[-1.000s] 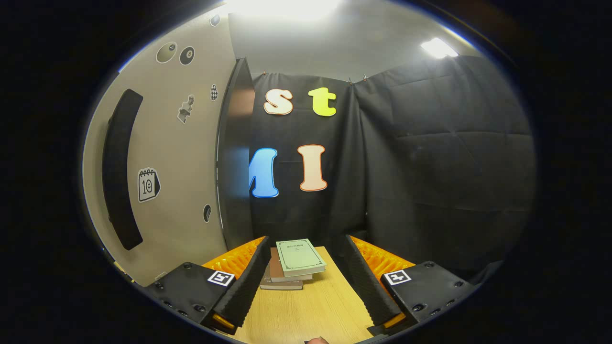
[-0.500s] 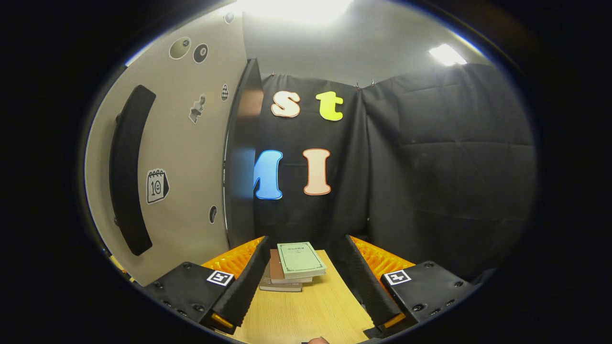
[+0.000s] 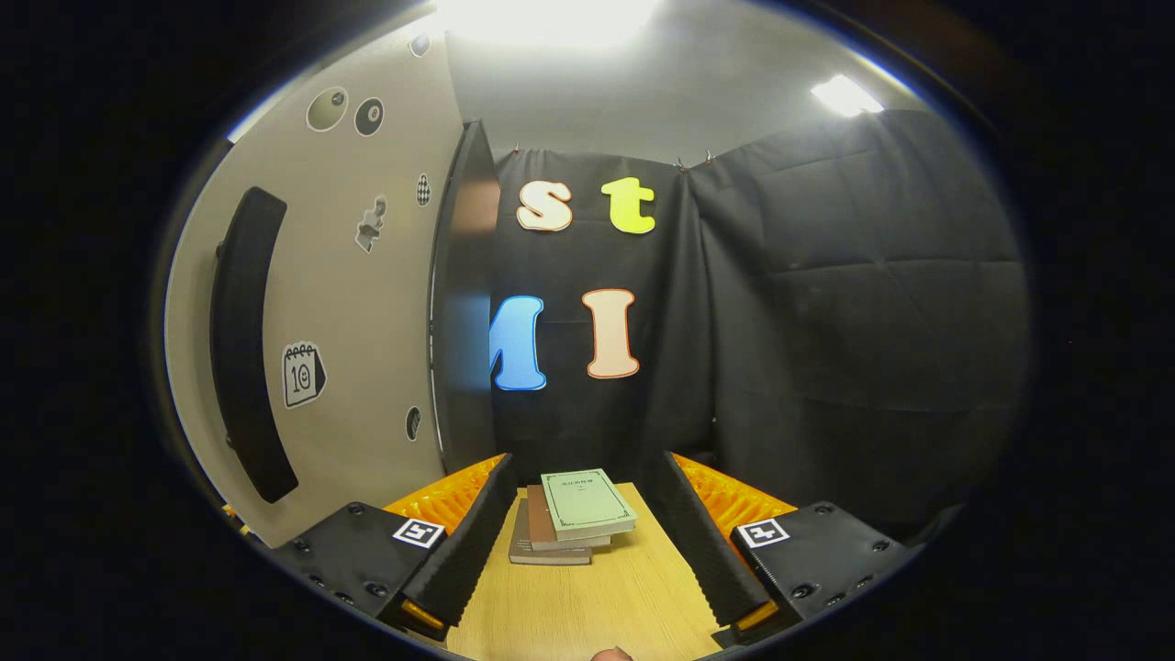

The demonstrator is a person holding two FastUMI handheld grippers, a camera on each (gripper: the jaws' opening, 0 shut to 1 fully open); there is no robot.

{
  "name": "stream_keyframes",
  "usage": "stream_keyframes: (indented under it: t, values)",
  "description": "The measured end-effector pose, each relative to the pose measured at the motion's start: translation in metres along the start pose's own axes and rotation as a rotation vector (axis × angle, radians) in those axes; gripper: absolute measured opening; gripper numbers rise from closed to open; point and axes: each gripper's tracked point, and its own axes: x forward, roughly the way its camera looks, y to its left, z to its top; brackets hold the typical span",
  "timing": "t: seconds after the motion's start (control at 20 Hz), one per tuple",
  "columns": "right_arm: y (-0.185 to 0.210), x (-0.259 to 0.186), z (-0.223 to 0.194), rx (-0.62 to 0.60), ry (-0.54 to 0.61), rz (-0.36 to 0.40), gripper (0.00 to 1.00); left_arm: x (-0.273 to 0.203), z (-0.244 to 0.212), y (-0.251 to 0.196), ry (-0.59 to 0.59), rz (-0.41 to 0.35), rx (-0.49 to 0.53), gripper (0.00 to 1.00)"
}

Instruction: Open the cabinet door with the right hand, grasp the bottle in the cabinet with the left hand and place it on the coaster, then close the cabinet door with the right hand.

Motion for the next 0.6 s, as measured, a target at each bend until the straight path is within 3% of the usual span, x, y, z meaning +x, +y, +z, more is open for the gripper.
stream_keyframes:
  t: [0.25,0.5,0.6]
  values:
    - [0.001,0.004,0.006,0.011,-0.005,0.035,1.00,-0.011,0.063,0.004,-0.015,0.040,0.053,0.66]
    - [0.016,0.008,0.012,0.064,0.022,0.120,0.99,-0.029,0.148,0.009,-0.081,0.081,0.077,0.66]
    - [0.021,0.008,0.020,0.078,0.021,0.137,0.94,-0.030,0.170,0.009,-0.093,0.085,0.085,0.66]
